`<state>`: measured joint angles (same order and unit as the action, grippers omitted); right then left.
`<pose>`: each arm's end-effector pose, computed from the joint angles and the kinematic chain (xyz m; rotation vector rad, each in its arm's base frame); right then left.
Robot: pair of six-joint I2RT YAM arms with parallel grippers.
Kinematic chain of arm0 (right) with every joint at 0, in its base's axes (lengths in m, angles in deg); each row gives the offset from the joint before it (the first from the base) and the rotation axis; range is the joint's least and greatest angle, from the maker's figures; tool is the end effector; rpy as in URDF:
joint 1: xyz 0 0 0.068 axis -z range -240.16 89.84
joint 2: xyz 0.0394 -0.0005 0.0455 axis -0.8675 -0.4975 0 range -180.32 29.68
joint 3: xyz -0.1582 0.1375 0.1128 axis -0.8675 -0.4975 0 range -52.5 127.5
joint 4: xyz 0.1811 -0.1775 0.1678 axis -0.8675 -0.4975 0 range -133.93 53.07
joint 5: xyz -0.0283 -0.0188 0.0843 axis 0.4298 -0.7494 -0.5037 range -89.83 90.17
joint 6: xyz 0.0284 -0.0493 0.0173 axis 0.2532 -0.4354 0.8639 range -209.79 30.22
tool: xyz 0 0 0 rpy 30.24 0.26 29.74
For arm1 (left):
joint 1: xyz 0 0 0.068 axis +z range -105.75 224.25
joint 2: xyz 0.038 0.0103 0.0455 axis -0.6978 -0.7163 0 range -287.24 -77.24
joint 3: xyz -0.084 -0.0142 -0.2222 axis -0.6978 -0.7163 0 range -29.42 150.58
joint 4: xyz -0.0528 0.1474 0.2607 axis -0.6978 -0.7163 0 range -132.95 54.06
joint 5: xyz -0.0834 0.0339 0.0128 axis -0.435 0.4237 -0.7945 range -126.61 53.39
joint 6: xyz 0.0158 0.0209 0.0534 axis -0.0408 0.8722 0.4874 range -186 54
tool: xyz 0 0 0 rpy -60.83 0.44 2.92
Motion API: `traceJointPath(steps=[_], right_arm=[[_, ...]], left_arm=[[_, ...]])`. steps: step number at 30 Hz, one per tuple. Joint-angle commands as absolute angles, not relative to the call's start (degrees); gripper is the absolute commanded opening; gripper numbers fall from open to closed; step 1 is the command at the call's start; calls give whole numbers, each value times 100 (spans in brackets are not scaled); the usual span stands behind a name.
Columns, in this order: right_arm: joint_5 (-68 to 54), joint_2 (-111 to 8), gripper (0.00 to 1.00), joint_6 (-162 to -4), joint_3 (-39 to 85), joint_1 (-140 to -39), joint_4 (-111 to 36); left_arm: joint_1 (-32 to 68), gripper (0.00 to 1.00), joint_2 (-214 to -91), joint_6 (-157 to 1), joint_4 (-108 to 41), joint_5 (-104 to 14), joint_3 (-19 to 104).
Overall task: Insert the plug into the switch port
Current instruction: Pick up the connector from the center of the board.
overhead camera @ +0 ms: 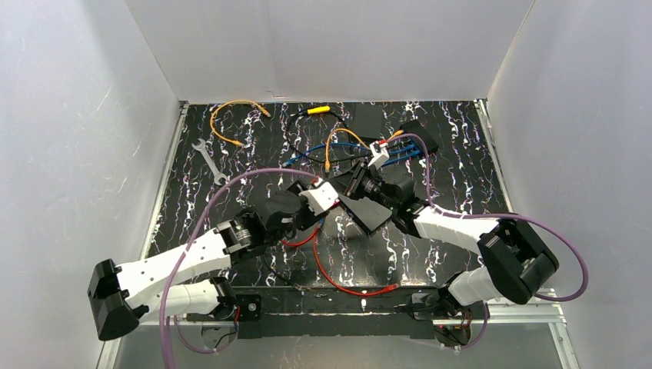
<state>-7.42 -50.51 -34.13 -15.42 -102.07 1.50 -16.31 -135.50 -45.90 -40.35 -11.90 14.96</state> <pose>0.2572 0.2385 0.1742 0.1090 1.8487 1.3623 0.1653 -0.2559 0.2603 0.9676 1.5891 -0.0816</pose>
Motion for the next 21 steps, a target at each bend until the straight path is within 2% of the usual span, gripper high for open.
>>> traceJointPath(steps=[1, 8, 18, 21], right_arm=[[-1259, -5044, 1, -4237, -1750, -10059, 1134], [-2213, -5035, 1, -5125, -1876, -9910, 1706], [-3281, -5143, 1, -5405, -2289, -9729, 3299], [-3553, -5125, 1, -5515, -2441, -9695, 3838]], left_arm=[[-1100, 54, -13258, -5476, -4601, -2486, 1948], [-499, 55, -13344, -6155, -4730, -3878, 2202], [539, 56, -13248, -7252, -4274, -5840, 2056], [799, 62, -13249, -7658, -4150, -6336, 2034]])
